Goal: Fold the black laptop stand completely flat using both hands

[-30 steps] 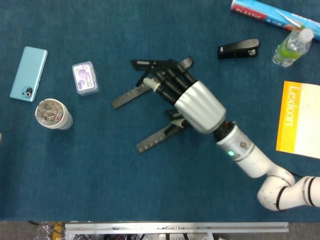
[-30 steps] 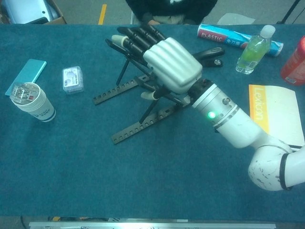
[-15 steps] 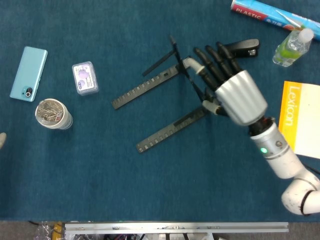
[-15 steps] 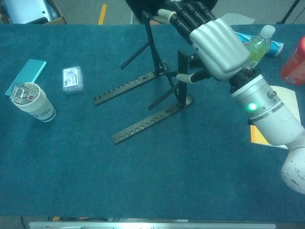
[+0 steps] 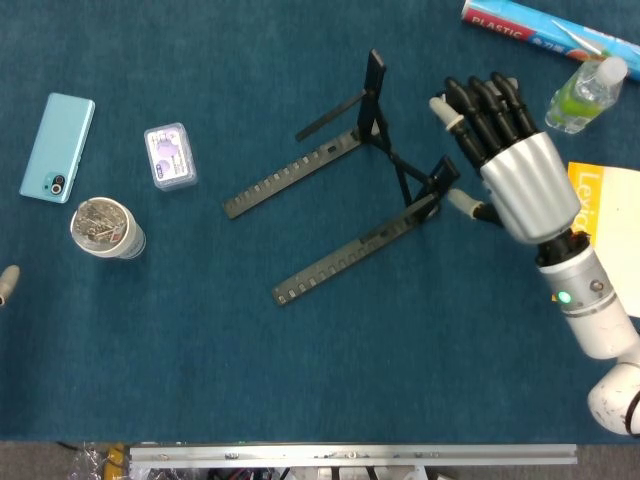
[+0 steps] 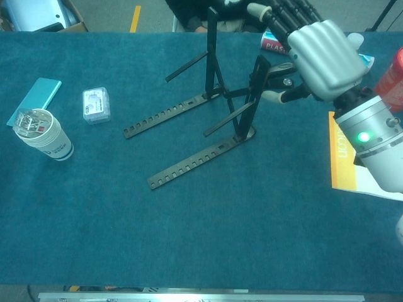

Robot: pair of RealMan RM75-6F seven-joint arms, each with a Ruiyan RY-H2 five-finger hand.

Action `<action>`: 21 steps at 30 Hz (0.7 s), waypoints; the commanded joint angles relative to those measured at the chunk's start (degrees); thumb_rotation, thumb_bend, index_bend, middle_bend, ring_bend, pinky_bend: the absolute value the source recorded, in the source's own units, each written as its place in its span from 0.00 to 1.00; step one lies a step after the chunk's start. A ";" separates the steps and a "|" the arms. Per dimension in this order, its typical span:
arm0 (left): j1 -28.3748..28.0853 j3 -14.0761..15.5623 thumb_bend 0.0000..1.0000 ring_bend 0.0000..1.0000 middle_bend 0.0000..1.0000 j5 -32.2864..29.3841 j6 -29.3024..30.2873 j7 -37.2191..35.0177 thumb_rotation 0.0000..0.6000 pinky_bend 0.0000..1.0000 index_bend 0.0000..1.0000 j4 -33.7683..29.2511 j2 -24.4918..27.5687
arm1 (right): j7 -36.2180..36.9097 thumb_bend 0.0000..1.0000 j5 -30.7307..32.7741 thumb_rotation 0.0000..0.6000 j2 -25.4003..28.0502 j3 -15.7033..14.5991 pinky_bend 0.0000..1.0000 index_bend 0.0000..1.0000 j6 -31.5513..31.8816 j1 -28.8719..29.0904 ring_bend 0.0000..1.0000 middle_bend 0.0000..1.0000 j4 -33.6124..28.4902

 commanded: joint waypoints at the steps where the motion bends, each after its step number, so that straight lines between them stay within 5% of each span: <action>1: -0.03 0.06 0.25 0.00 0.00 -0.08 -0.16 0.17 1.00 0.00 0.00 -0.10 0.05 | 0.07 0.01 0.24 1.00 0.24 0.01 0.00 0.00 0.01 -0.28 0.00 0.00 -0.05; 13: -0.06 0.00 0.25 0.00 0.00 -0.40 -0.11 1.03 1.00 0.00 0.00 -0.68 0.11 | 2.52 0.01 -1.00 1.00 2.44 -1.12 0.00 0.00 0.76 -1.59 0.00 0.00 -1.90; 21: 0.29 -0.15 0.25 0.00 0.00 -0.89 0.46 1.61 1.00 0.00 0.00 -1.30 0.48 | 9.17 0.01 -5.22 1.00 9.75 -5.47 0.00 0.00 0.34 -2.97 0.00 0.00 -13.93</action>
